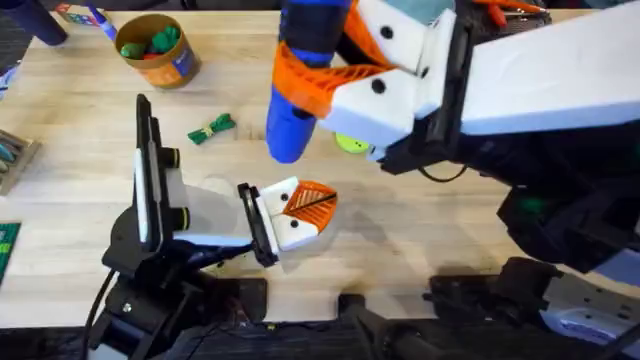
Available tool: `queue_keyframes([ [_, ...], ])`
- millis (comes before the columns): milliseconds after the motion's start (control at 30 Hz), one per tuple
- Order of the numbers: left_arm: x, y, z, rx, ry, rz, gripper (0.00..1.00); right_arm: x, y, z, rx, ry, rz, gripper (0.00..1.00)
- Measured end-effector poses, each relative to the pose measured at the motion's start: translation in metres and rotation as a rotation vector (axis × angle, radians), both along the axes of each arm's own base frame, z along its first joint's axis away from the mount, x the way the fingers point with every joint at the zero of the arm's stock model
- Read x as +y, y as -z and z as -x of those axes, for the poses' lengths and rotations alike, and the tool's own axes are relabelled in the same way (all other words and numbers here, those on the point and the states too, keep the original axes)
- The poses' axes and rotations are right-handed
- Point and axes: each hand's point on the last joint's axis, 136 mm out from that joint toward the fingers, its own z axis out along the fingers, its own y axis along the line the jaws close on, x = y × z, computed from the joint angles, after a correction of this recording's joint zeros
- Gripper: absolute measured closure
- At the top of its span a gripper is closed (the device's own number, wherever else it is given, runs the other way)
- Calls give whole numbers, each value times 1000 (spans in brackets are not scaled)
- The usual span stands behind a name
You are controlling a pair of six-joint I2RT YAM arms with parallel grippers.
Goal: Pick up the gripper from the table and insert it into the empty holder that is missing its gripper. Then pick up a screw, insert it into the mounting hole, and use the screwdriver to tighten it. Finally, clean up the table by picking up the vegetable and placing it into the bucket.
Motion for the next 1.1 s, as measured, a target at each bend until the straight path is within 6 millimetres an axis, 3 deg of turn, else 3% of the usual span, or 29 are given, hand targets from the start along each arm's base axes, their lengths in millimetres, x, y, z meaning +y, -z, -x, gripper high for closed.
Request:
queue_keyframes([
  [333, 0, 0, 0, 0, 0, 0, 993, -8, 1, -15, 28, 57, -9, 954],
  [633, 0, 0, 0, 0, 0, 0, 993, -41, 34, -78, 156, 308, 75, 954],
  [833, 0, 0, 0, 0, 0, 0, 993, -68, 52, -108, 215, 436, 121, 954],
  [1100, 0, 0, 0, 0, 0, 0, 993, -75, 57, -114, 242, 462, 124, 954],
])
